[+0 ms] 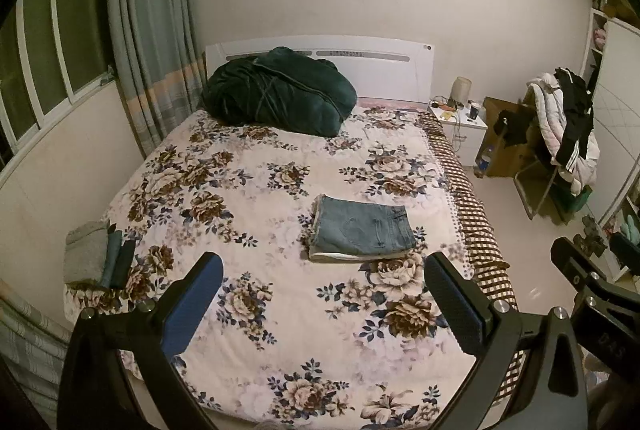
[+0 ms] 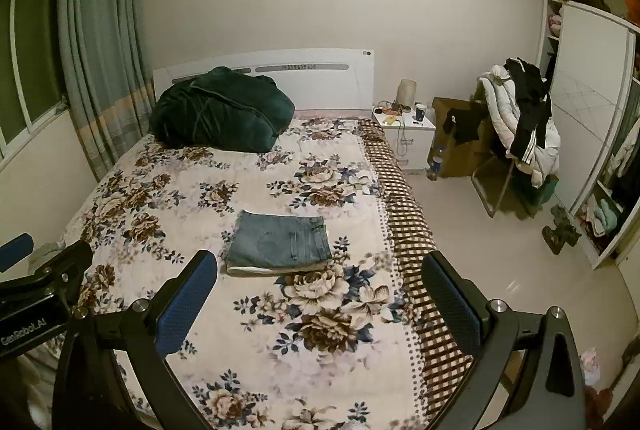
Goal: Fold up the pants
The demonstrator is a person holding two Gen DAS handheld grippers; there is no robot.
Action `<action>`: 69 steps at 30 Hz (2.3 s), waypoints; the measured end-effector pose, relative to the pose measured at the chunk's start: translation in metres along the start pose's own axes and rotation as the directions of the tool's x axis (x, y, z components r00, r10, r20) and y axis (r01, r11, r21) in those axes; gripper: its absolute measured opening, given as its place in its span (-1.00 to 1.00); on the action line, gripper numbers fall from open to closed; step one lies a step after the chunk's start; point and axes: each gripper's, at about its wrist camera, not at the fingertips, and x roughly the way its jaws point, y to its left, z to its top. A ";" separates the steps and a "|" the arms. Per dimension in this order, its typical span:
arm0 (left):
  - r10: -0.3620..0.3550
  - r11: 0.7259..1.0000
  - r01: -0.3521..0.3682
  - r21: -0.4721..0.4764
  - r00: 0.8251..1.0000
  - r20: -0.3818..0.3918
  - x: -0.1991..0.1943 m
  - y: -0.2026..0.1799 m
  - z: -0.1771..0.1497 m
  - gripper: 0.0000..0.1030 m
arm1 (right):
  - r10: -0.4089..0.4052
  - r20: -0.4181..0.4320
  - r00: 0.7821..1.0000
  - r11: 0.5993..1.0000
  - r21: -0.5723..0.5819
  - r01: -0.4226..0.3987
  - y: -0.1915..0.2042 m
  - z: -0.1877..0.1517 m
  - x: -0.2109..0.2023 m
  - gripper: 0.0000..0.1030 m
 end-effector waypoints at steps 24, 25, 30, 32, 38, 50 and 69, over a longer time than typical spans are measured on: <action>-0.001 1.000 0.001 -0.008 1.000 -0.003 -0.007 0.005 -0.007 1.00 | 0.014 -0.008 1.000 1.000 0.007 -0.014 0.001 -0.012 0.003 1.00; -0.002 1.000 0.002 -0.006 1.000 -0.004 -0.005 0.004 -0.005 1.00 | 0.013 -0.007 1.000 1.000 0.007 -0.013 0.001 -0.012 0.003 1.00; -0.005 1.000 0.005 -0.007 1.000 -0.007 -0.006 0.005 -0.006 1.00 | 0.016 -0.005 1.000 1.000 0.007 -0.016 0.002 -0.012 0.001 1.00; -0.006 1.000 0.006 -0.008 1.000 -0.005 -0.009 0.005 -0.009 1.00 | 0.016 -0.006 1.000 1.000 0.008 -0.016 0.002 -0.013 0.001 1.00; -0.006 1.000 0.006 -0.008 1.000 -0.005 -0.009 0.004 -0.009 1.00 | 0.016 -0.004 1.000 1.000 0.010 -0.016 0.002 -0.014 0.001 1.00; -0.003 1.000 0.003 -0.005 1.000 0.002 -0.018 0.009 -0.007 1.00 | 0.019 0.005 1.000 1.000 0.009 -0.019 0.007 -0.009 -0.001 1.00; -0.002 1.000 0.002 0.001 1.000 0.002 -0.020 0.011 0.000 1.00 | 0.018 0.012 1.000 1.000 0.009 -0.019 0.013 -0.002 -0.003 1.00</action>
